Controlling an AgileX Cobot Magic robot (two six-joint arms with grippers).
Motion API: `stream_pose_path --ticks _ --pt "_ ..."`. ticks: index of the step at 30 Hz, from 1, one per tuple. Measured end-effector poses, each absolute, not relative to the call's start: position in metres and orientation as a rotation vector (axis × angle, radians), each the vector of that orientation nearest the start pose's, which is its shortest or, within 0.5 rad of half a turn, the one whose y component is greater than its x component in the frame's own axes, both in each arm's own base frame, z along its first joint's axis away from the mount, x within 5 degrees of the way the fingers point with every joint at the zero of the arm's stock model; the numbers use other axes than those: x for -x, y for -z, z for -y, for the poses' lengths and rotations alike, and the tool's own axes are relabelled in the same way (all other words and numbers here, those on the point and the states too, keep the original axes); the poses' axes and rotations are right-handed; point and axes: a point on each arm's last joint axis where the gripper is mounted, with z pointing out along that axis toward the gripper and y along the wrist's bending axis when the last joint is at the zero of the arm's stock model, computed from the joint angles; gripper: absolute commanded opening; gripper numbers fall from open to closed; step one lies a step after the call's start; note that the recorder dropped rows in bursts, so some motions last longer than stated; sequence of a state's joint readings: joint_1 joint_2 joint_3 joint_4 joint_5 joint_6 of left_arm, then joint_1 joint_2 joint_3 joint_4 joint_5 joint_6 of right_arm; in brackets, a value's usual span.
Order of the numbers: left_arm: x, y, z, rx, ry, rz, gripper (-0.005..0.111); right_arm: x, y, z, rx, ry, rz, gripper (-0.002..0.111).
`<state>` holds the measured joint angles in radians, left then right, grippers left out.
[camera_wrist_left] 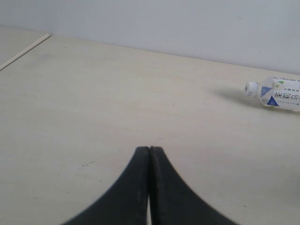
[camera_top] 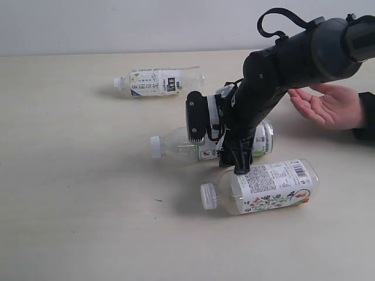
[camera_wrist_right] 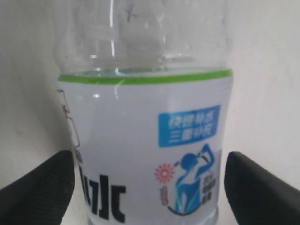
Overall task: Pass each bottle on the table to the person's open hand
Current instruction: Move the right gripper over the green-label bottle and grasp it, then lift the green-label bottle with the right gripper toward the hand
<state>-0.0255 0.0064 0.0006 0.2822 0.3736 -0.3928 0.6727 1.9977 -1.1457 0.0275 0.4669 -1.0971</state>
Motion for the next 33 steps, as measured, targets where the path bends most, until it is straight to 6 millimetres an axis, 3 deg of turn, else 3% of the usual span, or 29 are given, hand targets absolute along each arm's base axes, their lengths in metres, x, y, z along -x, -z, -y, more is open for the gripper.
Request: stream_pose_path --ticks 12,17,26,33 --pt "-0.053 -0.18 -0.008 0.167 0.014 -1.842 0.0 -0.295 -0.121 -0.237 2.144 0.077 -1.806 0.0" --pt "-0.053 -0.18 -0.008 0.167 0.014 -1.842 0.0 -0.295 -0.138 -0.236 2.017 0.06 -1.885 0.0" --pt "-0.053 -0.18 -0.008 0.167 0.014 -1.842 0.0 -0.284 -0.224 -0.228 1.655 0.014 -1.919 0.0" --pt "-0.053 -0.18 -0.008 0.167 0.014 -1.842 0.0 -0.268 -0.286 -0.21 1.278 -0.057 -1.986 0.0"
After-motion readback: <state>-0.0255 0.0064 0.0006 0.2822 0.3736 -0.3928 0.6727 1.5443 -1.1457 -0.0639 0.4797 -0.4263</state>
